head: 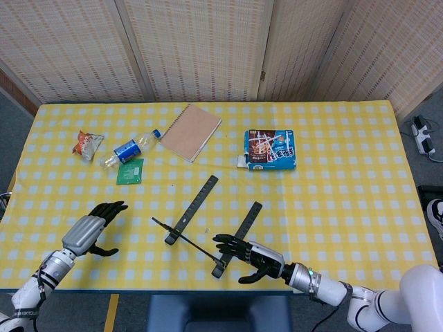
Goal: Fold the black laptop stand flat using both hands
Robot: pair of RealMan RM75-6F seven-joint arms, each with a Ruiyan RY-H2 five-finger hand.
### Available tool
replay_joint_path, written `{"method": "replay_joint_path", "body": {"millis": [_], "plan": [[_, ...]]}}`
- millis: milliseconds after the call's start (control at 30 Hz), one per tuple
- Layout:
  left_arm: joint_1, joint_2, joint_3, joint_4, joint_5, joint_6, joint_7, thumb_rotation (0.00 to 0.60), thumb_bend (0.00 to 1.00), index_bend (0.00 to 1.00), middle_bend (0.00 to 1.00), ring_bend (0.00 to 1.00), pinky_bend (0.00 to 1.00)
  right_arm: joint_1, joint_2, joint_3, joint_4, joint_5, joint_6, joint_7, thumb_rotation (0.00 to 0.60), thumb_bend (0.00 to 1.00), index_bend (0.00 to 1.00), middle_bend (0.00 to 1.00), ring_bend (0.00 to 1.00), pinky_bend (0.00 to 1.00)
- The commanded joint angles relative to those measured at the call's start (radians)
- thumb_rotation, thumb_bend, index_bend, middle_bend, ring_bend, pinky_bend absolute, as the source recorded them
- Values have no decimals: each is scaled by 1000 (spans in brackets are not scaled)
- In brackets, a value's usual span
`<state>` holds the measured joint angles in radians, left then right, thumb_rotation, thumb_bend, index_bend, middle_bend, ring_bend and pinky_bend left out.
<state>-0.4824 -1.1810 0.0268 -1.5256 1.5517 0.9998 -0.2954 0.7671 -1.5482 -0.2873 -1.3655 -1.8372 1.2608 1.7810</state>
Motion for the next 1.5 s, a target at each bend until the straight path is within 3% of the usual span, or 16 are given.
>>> {"method": "replay_joint_path", "body": {"millis": [33, 300, 600, 967, 1500], "plan": [[-32, -37, -8, 31, 28, -15, -59, 600, 258, 161, 79, 46, 0, 37, 109, 32, -116, 9, -6, -107, 505, 120, 0, 0, 16, 0], [-130, -136, -13, 124, 92, -66, -233, 600, 351, 332, 128, 73, 0, 54, 198, 58, -224, 41, -32, -190, 508, 121, 0, 0, 10, 0], [-193, -217, -5, 191, 108, -86, -375, 600, 379, 366, 134, 82, 0, 42, 216, 64, -240, 57, -41, -193, 509, 120, 0, 0, 9, 0], [-224, -297, -7, 231, 80, -88, -378, 600, 427, 418, 155, 88, 0, 29, 211, 62, -226, 51, -44, -177, 509, 121, 0, 0, 7, 0], [-210, -322, -6, 260, 27, -66, -357, 600, 458, 494, 204, 127, 17, 14, 201, 59, -199, 44, -43, -152, 511, 121, 0, 0, 4, 0]]}}
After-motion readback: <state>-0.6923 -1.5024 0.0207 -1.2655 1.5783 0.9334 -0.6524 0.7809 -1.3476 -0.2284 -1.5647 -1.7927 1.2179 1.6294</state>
